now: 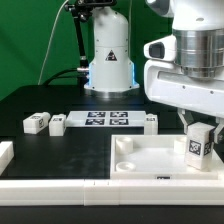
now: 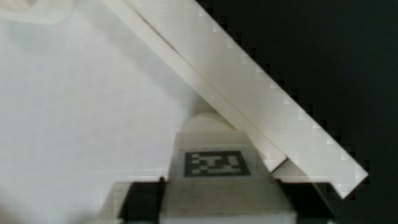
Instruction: Assemble one leg
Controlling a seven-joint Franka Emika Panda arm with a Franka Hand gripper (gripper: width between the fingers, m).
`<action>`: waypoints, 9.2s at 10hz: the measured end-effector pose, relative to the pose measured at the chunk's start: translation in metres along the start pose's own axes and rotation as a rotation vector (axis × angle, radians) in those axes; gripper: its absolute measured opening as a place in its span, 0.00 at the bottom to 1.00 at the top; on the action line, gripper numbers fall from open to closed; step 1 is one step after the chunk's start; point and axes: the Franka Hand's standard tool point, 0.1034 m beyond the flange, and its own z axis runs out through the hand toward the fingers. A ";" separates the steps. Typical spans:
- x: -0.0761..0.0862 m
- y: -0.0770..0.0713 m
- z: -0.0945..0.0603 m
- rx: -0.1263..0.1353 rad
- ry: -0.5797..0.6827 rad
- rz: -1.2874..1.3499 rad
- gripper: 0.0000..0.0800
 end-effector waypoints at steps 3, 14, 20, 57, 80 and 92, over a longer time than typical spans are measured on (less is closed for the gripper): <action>0.000 0.000 0.000 -0.002 -0.007 -0.071 0.68; 0.014 -0.003 -0.001 -0.011 0.003 -1.331 0.81; 0.014 -0.003 -0.001 -0.009 0.002 -1.364 0.36; 0.011 -0.002 0.002 -0.036 0.015 -1.202 0.36; 0.011 -0.001 -0.001 -0.017 0.050 -0.678 0.81; 0.016 0.001 0.003 -0.050 0.034 -1.263 0.36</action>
Offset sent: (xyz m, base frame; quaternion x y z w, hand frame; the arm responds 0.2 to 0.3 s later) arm 0.0154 -0.0135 0.0055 -0.0467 -0.0014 -0.1465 0.9881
